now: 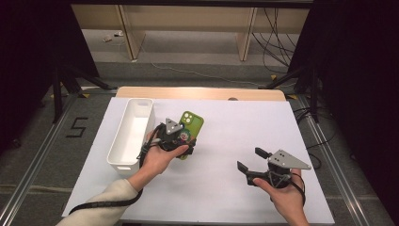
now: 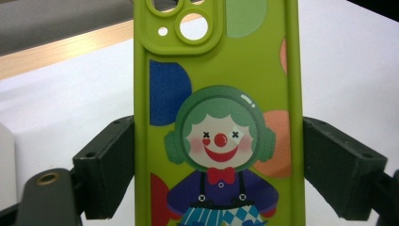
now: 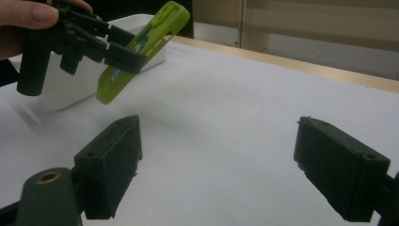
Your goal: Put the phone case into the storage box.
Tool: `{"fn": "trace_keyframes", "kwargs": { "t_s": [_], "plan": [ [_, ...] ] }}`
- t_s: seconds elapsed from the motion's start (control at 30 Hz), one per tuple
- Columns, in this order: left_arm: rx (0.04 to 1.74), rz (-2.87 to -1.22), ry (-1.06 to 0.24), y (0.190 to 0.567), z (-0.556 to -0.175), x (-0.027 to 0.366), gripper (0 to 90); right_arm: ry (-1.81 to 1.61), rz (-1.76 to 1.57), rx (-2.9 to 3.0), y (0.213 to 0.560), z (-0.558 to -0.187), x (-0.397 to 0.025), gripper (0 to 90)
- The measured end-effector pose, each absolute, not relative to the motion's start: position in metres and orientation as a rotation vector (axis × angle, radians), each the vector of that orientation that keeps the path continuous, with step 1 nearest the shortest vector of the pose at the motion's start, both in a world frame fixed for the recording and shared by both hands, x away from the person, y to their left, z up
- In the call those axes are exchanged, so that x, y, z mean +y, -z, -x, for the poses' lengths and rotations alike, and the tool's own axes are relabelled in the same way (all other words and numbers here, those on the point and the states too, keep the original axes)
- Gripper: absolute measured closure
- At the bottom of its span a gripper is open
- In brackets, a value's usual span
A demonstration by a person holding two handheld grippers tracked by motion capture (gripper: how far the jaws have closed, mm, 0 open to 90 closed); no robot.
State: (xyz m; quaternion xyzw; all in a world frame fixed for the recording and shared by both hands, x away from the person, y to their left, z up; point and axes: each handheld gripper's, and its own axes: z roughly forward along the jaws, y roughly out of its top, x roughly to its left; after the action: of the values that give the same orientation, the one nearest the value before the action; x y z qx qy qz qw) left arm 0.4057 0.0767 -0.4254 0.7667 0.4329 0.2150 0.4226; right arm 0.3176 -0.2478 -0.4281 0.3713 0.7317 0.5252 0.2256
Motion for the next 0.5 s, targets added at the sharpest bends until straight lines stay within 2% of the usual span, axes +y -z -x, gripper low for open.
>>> {"fn": "trace_keyframes", "kwargs": {
  "t_s": [0.5],
  "plan": [
    [1.011,-1.898,-0.574,0.424,-0.388,0.076,16.1,-1.528,-1.004,1.959,0.413,-0.34,-0.226,17.9]
  ]
}}
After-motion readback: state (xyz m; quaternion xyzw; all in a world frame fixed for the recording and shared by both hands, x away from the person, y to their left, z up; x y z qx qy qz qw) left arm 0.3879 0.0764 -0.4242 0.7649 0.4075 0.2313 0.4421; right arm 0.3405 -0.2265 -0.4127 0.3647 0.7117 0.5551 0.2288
